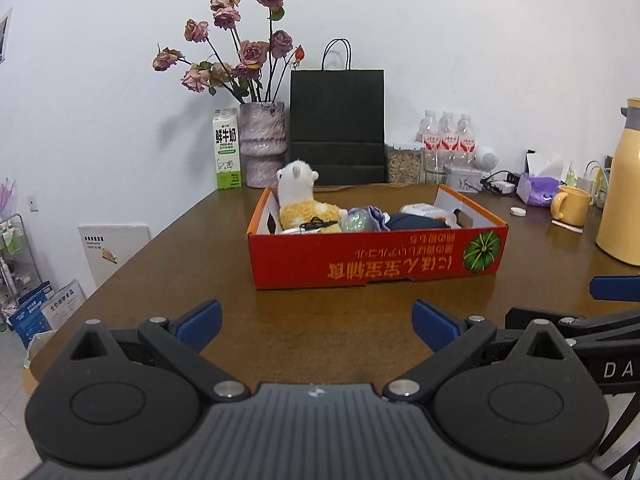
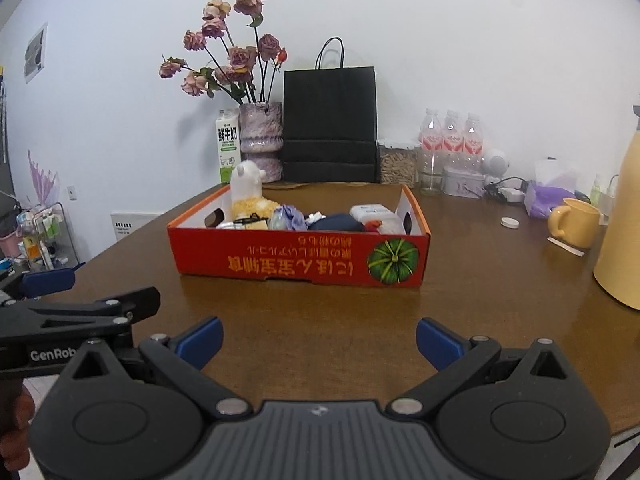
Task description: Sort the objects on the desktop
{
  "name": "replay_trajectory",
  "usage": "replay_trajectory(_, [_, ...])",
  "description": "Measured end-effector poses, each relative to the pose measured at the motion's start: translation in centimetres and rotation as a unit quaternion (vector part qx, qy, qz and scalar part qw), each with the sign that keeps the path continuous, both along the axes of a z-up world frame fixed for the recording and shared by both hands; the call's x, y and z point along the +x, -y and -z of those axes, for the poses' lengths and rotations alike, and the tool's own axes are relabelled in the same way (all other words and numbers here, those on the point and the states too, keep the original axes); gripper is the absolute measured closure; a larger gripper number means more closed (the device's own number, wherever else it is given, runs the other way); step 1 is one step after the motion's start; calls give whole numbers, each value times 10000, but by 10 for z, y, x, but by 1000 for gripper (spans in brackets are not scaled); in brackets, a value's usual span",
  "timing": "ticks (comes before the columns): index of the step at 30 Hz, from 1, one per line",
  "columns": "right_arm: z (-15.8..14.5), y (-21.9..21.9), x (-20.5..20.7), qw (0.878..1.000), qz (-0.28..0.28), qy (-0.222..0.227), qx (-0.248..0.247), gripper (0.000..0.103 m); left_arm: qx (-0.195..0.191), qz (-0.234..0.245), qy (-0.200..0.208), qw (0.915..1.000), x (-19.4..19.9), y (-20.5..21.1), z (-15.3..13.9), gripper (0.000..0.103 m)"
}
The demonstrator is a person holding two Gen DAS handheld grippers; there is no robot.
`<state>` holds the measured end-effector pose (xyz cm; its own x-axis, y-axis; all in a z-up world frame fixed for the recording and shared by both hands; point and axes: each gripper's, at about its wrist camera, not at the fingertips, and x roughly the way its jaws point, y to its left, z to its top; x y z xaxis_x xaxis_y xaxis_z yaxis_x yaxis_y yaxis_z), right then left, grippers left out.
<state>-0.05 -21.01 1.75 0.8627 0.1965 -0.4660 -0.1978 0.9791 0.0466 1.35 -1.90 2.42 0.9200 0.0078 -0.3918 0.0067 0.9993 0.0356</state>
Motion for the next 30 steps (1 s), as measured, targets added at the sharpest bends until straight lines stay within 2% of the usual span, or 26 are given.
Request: replay_trajectory(30, [-2, 3, -2, 10000, 36, 10, 70, 0, 41, 4, 56, 10000, -2, 2, -4, 0])
